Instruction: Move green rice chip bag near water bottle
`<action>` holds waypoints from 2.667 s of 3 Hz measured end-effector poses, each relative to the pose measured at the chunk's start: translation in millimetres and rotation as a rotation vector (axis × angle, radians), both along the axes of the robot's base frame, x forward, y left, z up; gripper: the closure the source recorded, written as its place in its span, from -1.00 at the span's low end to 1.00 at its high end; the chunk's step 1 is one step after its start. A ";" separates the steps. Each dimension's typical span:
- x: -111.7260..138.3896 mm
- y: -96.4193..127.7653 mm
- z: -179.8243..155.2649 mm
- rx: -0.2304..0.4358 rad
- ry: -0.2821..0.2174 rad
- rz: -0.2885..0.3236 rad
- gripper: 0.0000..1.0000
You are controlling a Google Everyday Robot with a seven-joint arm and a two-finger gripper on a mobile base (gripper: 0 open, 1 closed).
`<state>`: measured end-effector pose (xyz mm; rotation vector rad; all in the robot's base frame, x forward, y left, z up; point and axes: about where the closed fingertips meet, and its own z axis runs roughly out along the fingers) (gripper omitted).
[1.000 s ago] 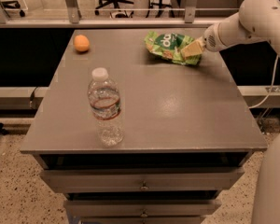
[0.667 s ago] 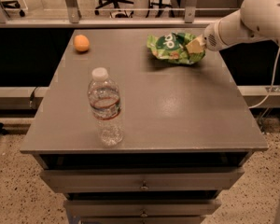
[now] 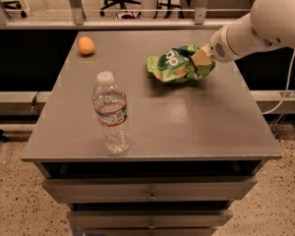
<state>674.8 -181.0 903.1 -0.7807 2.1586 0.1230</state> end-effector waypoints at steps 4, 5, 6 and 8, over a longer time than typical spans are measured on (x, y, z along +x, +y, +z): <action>-75.7 66.4 -0.3 0.154 0.120 -0.115 1.00; -84.3 82.9 -4.3 0.174 0.154 -0.087 1.00; -98.0 101.7 -11.0 0.186 0.204 -0.037 1.00; -110.0 116.6 -17.1 0.200 0.243 0.009 0.62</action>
Offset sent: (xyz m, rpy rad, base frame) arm -0.0781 0.0513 -0.0081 0.1097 0.0990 -0.1810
